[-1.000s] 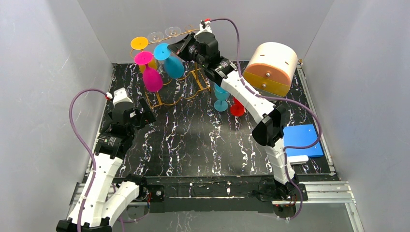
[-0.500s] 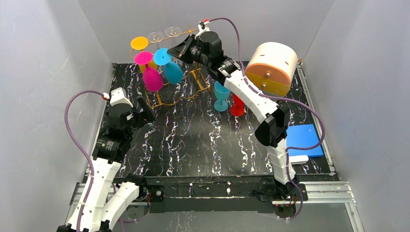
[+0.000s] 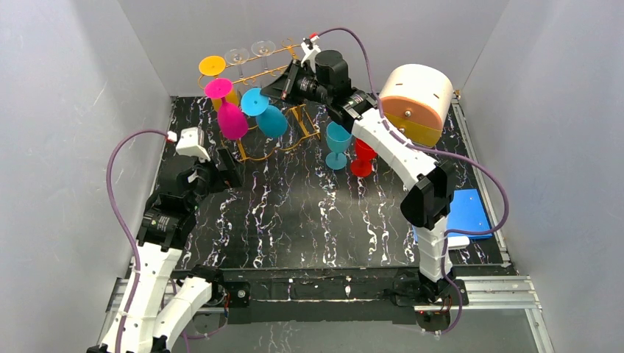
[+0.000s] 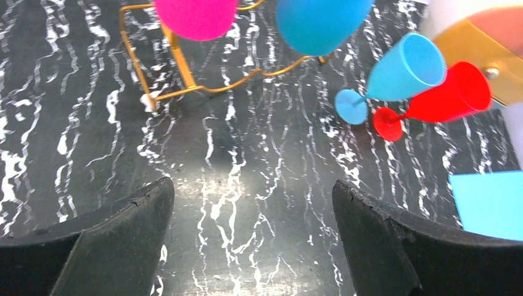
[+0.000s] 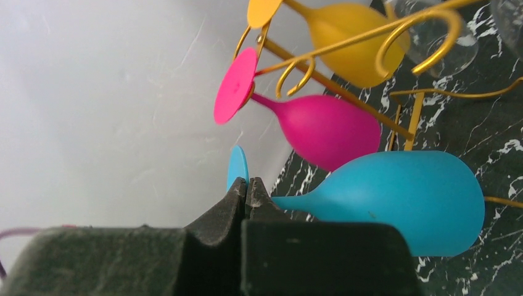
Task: Take the wine glass off the wine glass rack
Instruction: Pick up the wine glass from the wine rack, then place the wine glass at the center of the board.
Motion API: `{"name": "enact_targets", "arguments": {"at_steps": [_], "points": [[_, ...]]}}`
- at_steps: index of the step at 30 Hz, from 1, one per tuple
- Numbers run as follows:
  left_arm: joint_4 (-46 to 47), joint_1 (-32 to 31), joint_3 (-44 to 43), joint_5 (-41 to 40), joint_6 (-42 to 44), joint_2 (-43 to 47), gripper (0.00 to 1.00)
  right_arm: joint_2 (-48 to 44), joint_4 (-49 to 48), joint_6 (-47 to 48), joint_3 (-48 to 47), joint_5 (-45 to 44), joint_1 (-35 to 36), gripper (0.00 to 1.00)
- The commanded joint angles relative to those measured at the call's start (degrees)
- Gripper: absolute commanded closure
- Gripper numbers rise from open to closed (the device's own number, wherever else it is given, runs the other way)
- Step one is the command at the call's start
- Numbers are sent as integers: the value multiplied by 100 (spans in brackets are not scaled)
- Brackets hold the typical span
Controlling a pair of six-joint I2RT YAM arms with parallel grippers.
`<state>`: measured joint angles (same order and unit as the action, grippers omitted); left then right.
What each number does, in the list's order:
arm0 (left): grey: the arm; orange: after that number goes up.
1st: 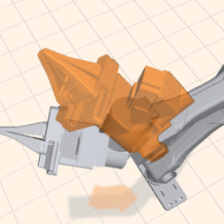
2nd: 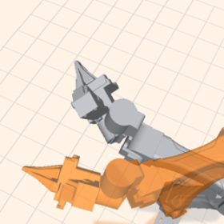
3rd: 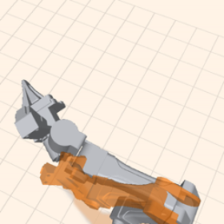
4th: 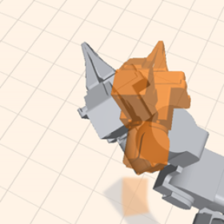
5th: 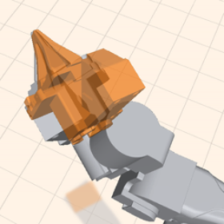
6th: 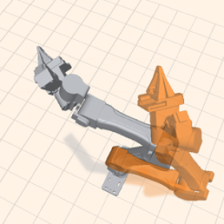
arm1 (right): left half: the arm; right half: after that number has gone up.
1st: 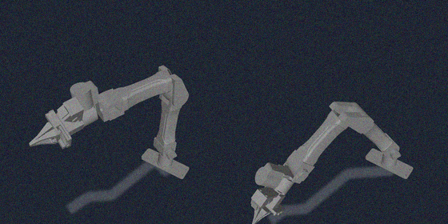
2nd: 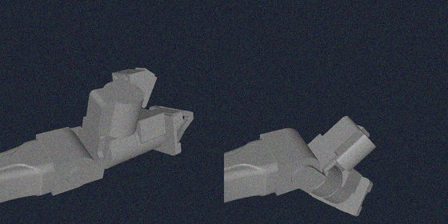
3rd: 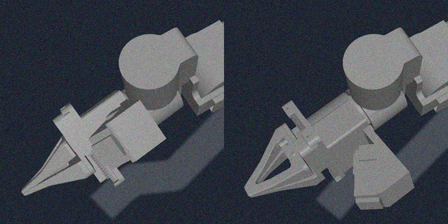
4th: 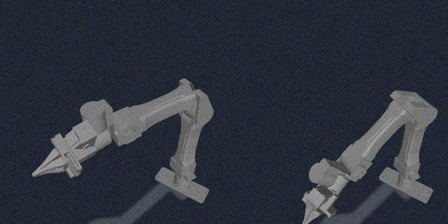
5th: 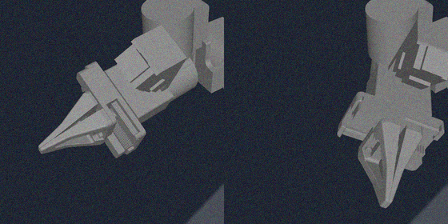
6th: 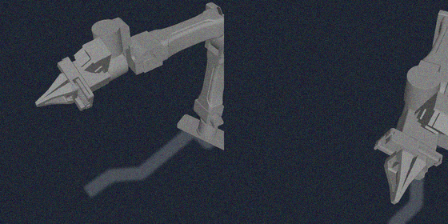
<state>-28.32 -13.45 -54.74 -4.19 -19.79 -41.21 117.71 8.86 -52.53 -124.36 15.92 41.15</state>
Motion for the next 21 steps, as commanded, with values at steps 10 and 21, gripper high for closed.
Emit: {"name": "enact_targets", "arguments": {"at_steps": [10, 21], "points": [[1414, 25, -24, 3067, -703, -117, 11, -1704, -1404, 1197, 2337, 1810, -114, 99], [2071, 22, 207, 4158, -1267, -484, 23, -2137, -2107, 1309, 3065, 2641, -157, 99]]}}
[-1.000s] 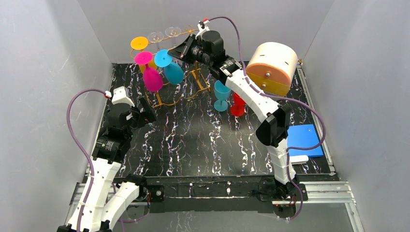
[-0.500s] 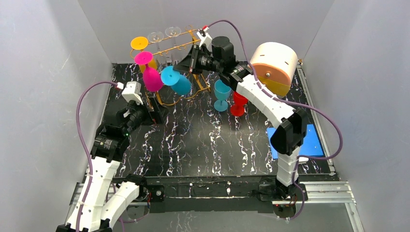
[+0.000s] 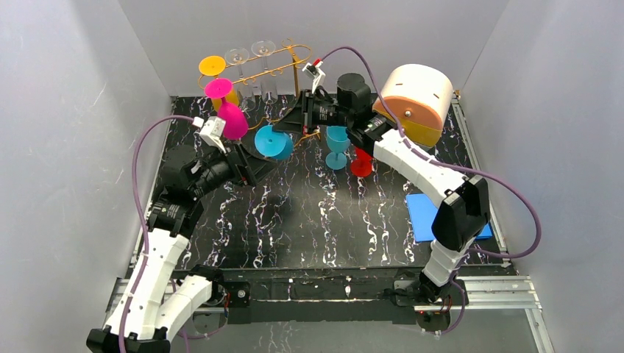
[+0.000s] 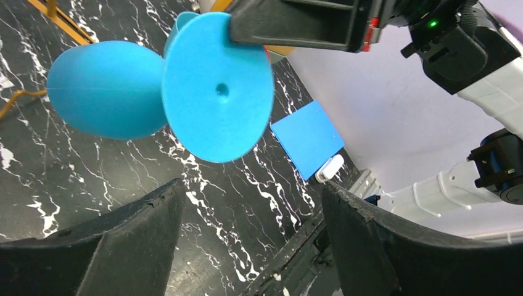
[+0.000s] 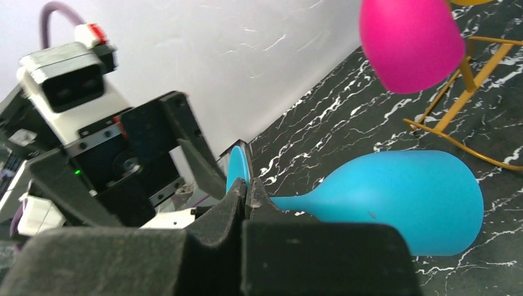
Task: Take the wine glass off the wine glass rack
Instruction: Place the wine glass at the center of the board.
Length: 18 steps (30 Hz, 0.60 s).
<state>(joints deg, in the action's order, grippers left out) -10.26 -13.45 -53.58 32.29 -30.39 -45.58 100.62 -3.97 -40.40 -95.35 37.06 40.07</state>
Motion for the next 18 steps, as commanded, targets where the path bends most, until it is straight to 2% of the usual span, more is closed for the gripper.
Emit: {"name": "enact_targets", "arguments": {"at_steps": [1, 5, 11, 16, 18], "points": [[344, 20, 135, 514, -269, -55, 23, -462, -915, 69, 230, 632, -60, 99], [614, 18, 215, 623, -618, -124, 29, -605, -1265, -63, 567, 820, -149, 99], [2185, 23, 662, 986, -1711, -236, 37, -681, -1528, -248, 768, 1249, -234, 99], [2348, 25, 626, 1145, -1830, -459, 45, -801, -1733, -597, 1053, 1203, -330, 99], [2540, 20, 709, 1097, -2087, -504, 52, -819, -2137, -903, 1277, 1386, -422, 99]]}}
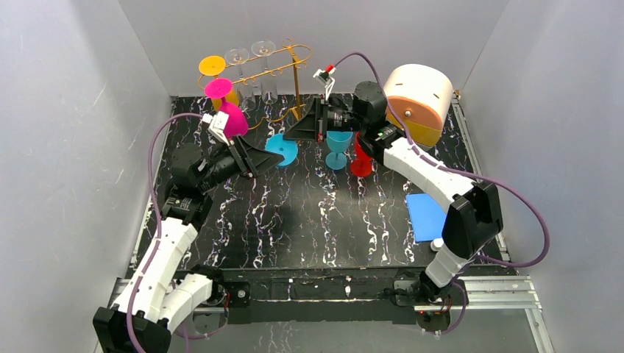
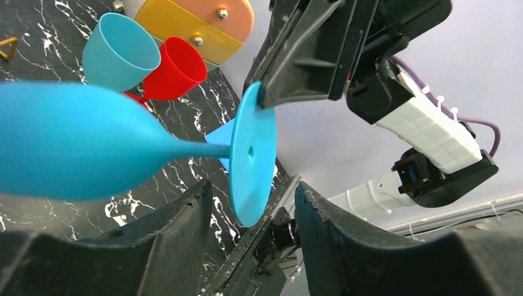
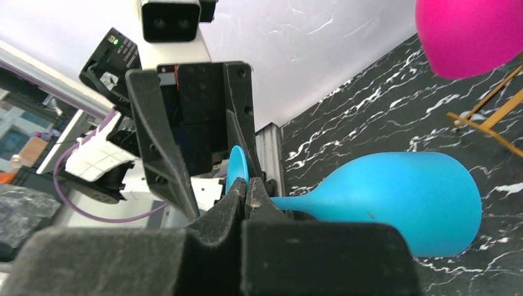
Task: Take the wine glass off the wine glass rack
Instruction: Place the wine glass at the center of the board.
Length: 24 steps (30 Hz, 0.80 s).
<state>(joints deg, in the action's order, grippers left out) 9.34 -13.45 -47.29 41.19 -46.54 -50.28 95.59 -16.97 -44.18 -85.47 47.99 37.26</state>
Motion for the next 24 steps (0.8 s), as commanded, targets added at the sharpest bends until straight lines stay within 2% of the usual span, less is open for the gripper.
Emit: {"name": "enact_targets", "arguments": {"at_steps": [1, 5, 8, 12, 14, 16, 19, 22, 24], "points": [[687, 19, 124, 188, -575, -39, 54, -328, -1028, -676, 373, 355, -170, 99], [841, 24, 213, 109, -689, -50, 67, -389, -1420, -892, 532, 561, -201, 99], [665, 16, 186, 137, -523, -77, 82, -401, -1304, -829, 468, 634, -211, 99], [470, 12, 177, 311, -295, -95, 87, -367, -1230, -827, 418, 726, -213, 99], [295, 19, 118, 267, -168, -111, 98, -338, -1228, -869, 405, 753, -215, 99], [349, 10, 136, 219, -212, -126, 100, -279, -1226, -928, 334, 865, -214, 99], [530, 14, 162, 371, -249, -131, 100, -218, -1231, -995, 275, 982, -212, 89], [289, 13, 94, 497, -69, -150, 100, -191, -1219, -983, 272, 1082, -209, 78], [337, 15, 116, 608, -71, -201, 100, -116, -1065, -943, 199, 1186, -204, 76]]}}
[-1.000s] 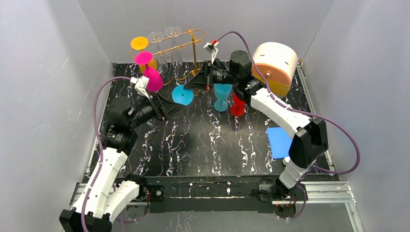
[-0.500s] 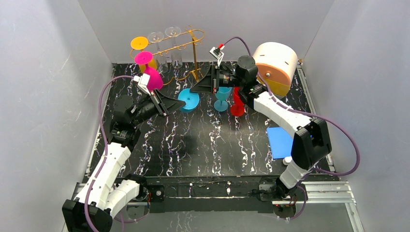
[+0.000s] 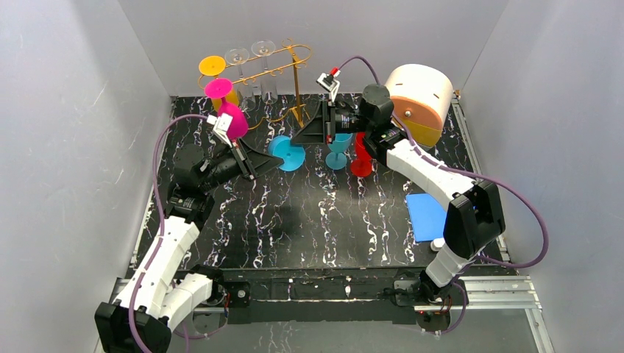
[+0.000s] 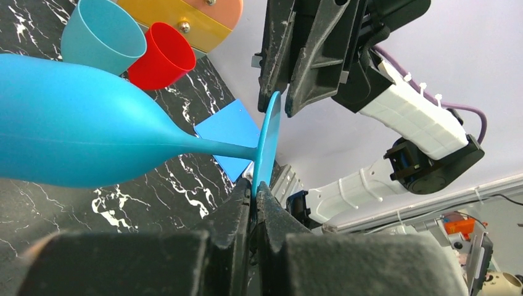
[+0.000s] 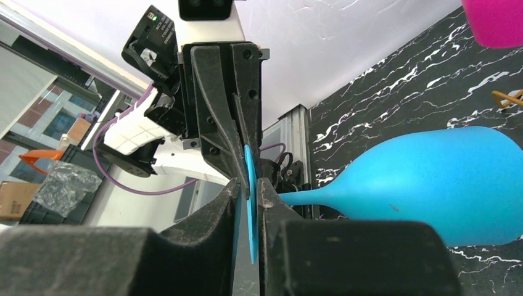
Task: Take the wine glass off the wine glass rack
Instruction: Place the wine glass at the center of the board.
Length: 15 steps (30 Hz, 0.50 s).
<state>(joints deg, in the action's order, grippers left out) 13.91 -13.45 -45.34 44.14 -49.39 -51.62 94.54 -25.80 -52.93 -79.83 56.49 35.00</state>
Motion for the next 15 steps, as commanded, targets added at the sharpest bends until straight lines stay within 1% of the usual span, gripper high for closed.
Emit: {"name": "enact_targets", "arguments": {"at_steps": [1, 2, 3, 5, 6, 10, 13, 14, 15], "points": [[-30, 11, -53, 375, 172, -99, 100, 38, -33, -29, -453, 404, 24, 76], [50, 10, -32, 420, 126, -133, 100, 92, 89, 4, -519, 473, 24, 77], [133, 9, -21, 446, 101, -156, 100, 125, 159, 10, -558, 538, 31, 80], [213, 11, -33, 494, 76, -201, 100, 159, 337, 76, -610, 591, 26, 94], [210, 10, -63, 525, 70, -226, 100, 165, 463, 144, -636, 568, 31, 98], [84, 9, -211, 612, 92, -489, 100, 188, 768, 349, -691, 468, 32, 99], [-5, -21, -309, 816, 177, -640, 99, 140, 787, 456, -675, 291, 53, 99], [-113, -30, -347, 856, 251, -651, 92, 121, 792, 498, -647, 213, 57, 99], [-180, -34, -355, 876, 282, -650, 80, 101, 806, 547, -629, 132, 63, 99]]}}
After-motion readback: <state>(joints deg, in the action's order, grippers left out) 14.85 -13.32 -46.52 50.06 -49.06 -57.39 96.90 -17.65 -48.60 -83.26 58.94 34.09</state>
